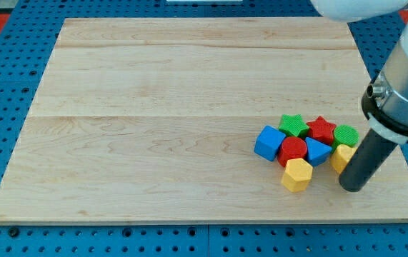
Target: Slide the red star towards top left
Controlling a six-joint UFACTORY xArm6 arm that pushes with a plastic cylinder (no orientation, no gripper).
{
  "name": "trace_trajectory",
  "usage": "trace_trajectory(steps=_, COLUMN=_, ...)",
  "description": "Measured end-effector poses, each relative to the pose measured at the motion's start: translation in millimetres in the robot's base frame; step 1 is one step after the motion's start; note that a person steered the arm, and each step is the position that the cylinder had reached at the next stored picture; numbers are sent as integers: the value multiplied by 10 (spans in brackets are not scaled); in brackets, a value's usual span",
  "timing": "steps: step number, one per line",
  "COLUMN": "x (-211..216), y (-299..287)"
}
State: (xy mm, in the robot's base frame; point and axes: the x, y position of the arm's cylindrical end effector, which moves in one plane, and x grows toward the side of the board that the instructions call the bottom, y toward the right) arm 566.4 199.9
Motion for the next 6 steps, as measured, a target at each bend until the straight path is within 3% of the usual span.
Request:
trace_trajectory(steps=1, x=-127, y=1)
trace_trajectory(steps=3, x=-800, y=-158)
trace_trajectory(steps=5, x=-425, y=68)
trace_trajectory(steps=6, x=-795, y=761)
